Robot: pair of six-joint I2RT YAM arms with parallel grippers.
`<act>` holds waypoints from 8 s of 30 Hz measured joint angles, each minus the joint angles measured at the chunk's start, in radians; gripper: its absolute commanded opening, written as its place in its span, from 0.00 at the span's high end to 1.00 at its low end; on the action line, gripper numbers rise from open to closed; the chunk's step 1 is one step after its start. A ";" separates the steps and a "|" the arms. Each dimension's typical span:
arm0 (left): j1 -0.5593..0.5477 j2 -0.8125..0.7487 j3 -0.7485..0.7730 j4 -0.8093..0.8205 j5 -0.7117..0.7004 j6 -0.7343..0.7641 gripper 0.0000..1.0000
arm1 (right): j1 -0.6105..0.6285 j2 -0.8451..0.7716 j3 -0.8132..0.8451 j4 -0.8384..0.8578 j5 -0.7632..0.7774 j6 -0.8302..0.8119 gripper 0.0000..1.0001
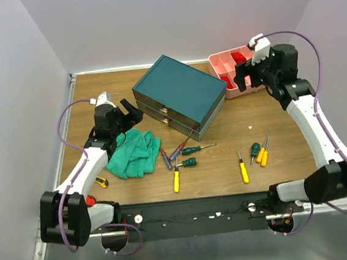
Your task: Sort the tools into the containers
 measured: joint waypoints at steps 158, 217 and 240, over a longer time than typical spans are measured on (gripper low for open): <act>0.478 0.067 0.140 -1.033 -0.321 0.002 0.17 | 0.288 0.706 0.465 0.198 0.315 -0.129 0.00; 0.473 0.257 0.015 -0.853 -0.355 0.041 0.53 | 0.288 0.644 0.443 0.137 0.285 -0.137 0.00; 0.367 0.206 0.023 -0.771 -0.312 0.077 1.00 | 0.299 0.598 0.420 0.141 0.293 -0.176 0.00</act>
